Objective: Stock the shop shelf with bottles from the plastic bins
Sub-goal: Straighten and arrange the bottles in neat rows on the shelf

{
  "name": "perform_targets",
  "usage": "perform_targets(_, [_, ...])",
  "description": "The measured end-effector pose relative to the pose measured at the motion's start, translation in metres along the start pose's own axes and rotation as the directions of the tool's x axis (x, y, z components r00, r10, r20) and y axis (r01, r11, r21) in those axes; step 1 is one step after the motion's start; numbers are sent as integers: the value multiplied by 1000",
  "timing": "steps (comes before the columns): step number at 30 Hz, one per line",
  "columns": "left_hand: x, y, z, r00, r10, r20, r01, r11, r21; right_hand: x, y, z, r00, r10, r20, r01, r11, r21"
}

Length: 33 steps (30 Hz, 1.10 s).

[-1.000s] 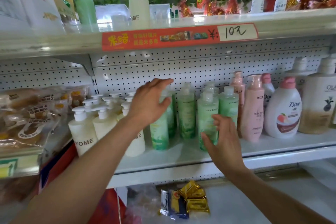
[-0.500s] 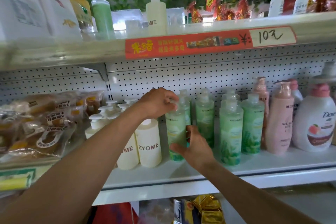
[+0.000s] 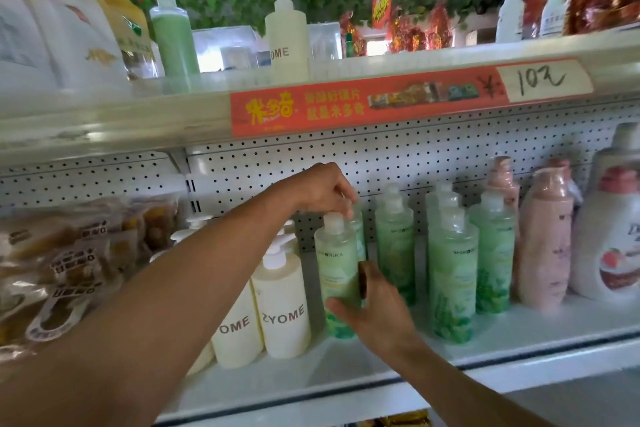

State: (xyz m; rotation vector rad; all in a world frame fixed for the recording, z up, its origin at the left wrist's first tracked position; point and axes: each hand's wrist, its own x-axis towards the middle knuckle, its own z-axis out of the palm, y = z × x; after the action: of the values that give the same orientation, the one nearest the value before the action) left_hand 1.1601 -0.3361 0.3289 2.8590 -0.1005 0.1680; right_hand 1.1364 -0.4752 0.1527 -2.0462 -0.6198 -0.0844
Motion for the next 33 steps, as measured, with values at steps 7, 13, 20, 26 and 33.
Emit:
perform_targets(7, [-14, -28, -14, 1000, -3, 5, 3, 998, 60, 1, -3, -1, 1000, 19, 20, -19, 999, 32])
perform_targets(13, [-23, -37, -13, 998, -57, -40, 60, 996, 65, 4, -9, 4, 999, 25, 36, -27, 998, 60])
perform_targets(20, [-22, -39, -7, 991, -83, -104, 88, 995, 45, 2, -7, 2, 999, 22, 39, -24, 998, 56])
perform_targets(26, [-20, -43, -5, 991, -86, -105, 88, 996, 18, -1, 0, -5, 999, 33, -41, -32, 999, 29])
perform_targets(33, [-23, -43, -6, 995, -64, -79, 63, 998, -15, -1, 0, -10, 999, 31, -40, -31, 1000, -3])
